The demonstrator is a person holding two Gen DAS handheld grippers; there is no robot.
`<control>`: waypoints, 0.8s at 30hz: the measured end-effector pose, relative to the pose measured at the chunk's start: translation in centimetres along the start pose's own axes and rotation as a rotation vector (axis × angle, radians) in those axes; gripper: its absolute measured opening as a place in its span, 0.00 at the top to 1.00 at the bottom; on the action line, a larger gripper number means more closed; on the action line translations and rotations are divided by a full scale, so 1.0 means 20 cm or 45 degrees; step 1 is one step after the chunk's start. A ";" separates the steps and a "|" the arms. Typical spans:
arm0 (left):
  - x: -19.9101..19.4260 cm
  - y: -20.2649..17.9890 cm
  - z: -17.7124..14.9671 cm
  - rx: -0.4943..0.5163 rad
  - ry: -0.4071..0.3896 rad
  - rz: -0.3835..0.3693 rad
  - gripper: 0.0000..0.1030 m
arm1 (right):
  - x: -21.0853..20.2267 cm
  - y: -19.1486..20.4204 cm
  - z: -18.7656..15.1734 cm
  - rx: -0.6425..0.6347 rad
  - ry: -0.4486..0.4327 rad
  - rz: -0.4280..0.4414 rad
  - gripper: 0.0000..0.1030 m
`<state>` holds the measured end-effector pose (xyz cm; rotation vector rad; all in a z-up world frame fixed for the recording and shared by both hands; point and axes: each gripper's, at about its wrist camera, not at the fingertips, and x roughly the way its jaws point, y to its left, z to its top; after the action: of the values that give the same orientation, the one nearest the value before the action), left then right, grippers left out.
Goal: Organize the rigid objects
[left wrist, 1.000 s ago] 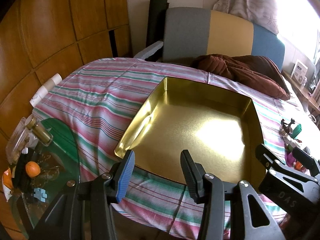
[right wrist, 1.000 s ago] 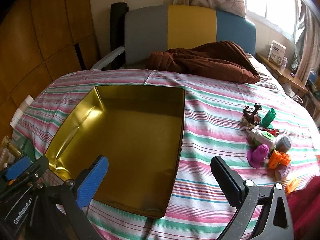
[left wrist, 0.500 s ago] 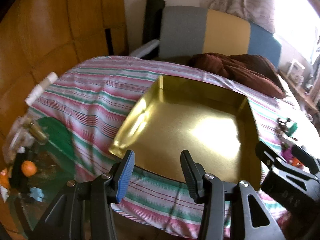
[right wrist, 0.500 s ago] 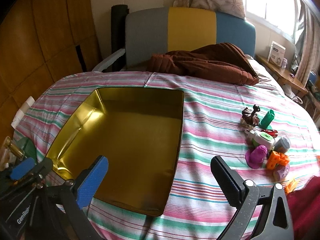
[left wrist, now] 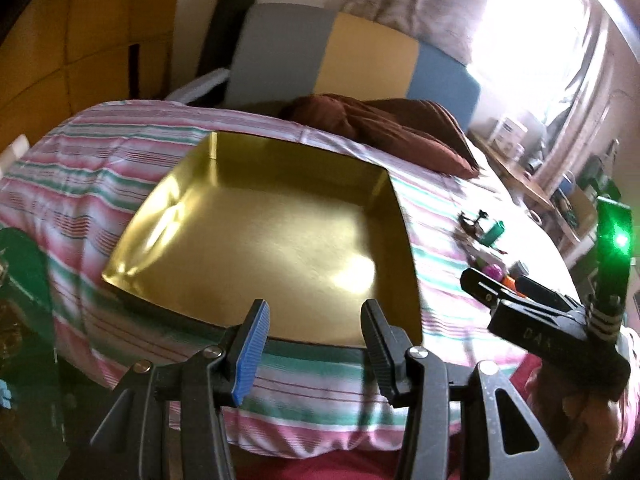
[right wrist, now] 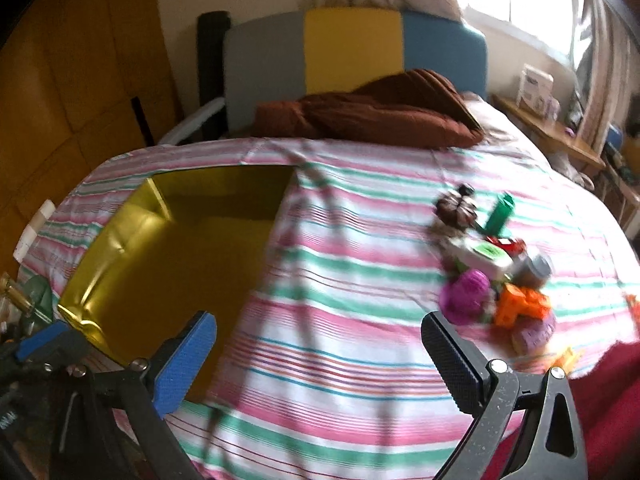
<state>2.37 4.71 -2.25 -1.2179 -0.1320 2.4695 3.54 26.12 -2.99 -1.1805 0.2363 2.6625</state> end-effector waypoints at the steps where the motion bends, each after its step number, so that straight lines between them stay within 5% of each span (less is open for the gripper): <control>1: 0.01 -0.03 0.00 0.022 0.006 -0.007 0.53 | 0.00 -0.06 -0.01 0.022 0.007 -0.013 0.00; 10: 0.04 -0.18 -0.08 0.129 0.032 -0.186 0.53 | 0.01 -0.57 -0.06 0.200 0.088 -0.207 0.00; 13: 0.05 -0.24 -0.09 0.144 0.053 -0.294 0.53 | 0.03 -0.75 -0.03 0.266 0.098 -0.209 0.00; 17: 0.05 -0.32 -0.11 0.191 0.070 -0.354 0.38 | 0.06 -0.97 0.03 0.272 0.132 -0.230 0.00; 24: 0.08 -0.49 -0.10 0.263 0.114 -0.437 0.37 | 0.15 -1.28 0.14 0.300 0.115 -0.181 0.00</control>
<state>5.93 14.20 -2.12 -1.1111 -0.0540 2.0747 6.31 51.92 -4.81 -1.1944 0.4498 2.3858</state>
